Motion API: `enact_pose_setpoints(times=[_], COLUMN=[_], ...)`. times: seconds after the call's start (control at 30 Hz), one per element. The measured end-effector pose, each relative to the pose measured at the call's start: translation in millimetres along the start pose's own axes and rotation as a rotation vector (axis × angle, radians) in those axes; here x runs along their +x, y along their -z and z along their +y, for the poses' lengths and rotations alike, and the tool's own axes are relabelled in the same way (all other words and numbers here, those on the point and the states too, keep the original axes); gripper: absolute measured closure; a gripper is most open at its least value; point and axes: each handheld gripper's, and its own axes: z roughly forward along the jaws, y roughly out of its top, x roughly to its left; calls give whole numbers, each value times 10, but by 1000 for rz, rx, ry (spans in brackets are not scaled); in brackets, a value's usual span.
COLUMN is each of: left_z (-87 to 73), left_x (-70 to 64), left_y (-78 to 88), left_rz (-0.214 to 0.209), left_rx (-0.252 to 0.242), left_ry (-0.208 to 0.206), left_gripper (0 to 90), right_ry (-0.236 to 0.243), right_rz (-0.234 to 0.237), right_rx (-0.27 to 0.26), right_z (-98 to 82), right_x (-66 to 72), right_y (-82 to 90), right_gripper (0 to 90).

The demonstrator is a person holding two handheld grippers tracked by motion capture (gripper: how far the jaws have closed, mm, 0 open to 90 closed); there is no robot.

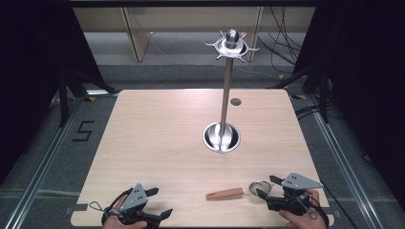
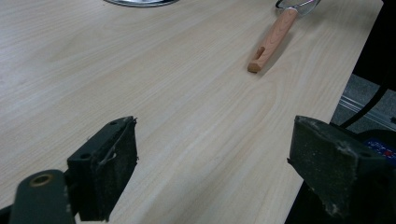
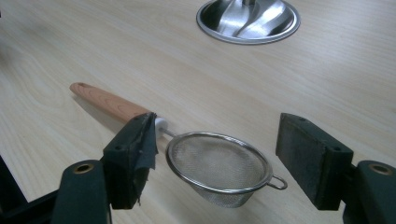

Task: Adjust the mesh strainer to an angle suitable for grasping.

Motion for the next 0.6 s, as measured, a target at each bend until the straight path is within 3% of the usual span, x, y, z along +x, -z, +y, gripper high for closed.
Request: enact_pose_setpoints(times=[0.13,0.2,0.27,0.37,0.4,0.47,0.5,0.6], left_z=[1,3,0,-1,-3,2,2,1], left_x=[0,13,9,10,-9,5,5,19], left_y=[-2,7,2,3,-11,-9,-9,-5], left_rz=[1,-2,7,7,-2,-3,-3,-1], left_rx=[-3,17,9,10,-13,-16,-16,-8], left_ry=[2,-14,-8,-9,16,-4,-4,-13], left_gripper=[147,147,147,147,147,147,147,147], right_ry=[0,48,30,46,57,41,66,73], right_rz=[-6,3,8,7,12,24,15,31], right_rx=[1,-13,-2,-7,9,27,20,33], right_z=[5,14,20,30,40,53,68,126], right_x=[10,-19,-6,-20,-16,11,3,18], right_y=[2,-13,-8,-13,-11,-16,-19,-25], right_gripper=[300,300,299,297,297,297,297,297])
